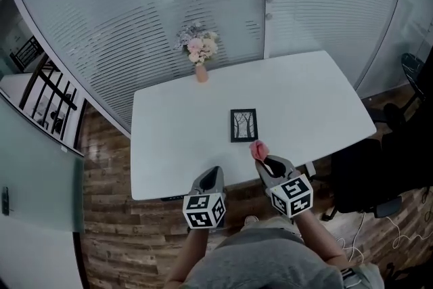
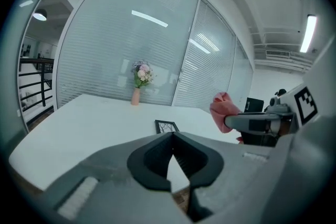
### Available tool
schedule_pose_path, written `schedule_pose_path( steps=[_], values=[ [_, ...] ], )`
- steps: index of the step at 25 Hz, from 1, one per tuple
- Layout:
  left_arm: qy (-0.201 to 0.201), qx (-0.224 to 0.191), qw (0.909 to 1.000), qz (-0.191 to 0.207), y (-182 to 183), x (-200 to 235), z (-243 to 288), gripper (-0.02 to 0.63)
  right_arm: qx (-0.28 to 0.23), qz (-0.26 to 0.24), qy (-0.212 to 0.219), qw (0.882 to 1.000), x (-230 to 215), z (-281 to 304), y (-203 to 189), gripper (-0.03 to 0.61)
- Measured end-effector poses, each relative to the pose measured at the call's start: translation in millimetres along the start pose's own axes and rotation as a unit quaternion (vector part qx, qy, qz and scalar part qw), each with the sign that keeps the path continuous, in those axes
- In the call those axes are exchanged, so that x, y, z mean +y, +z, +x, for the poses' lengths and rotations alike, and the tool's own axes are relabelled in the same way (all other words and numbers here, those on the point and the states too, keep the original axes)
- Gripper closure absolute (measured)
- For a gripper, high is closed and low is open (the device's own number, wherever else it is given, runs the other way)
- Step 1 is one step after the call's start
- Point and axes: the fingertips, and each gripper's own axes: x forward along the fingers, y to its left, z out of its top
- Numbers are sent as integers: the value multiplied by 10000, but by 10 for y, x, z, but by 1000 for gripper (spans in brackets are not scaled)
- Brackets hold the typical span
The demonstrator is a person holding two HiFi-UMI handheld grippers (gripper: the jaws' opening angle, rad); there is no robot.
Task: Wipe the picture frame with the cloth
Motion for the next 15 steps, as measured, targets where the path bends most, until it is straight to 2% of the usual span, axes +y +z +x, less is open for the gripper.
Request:
schedule_pose_path(
  steps=[10,15],
  values=[
    [139,143,9998,-29,103,31,612,611,145,-64,221,9996,-477,381,99,531],
    [66,207,9998,-27,109,13,816,611,203,-131,206,9995,-642,518,115,531]
  ],
)
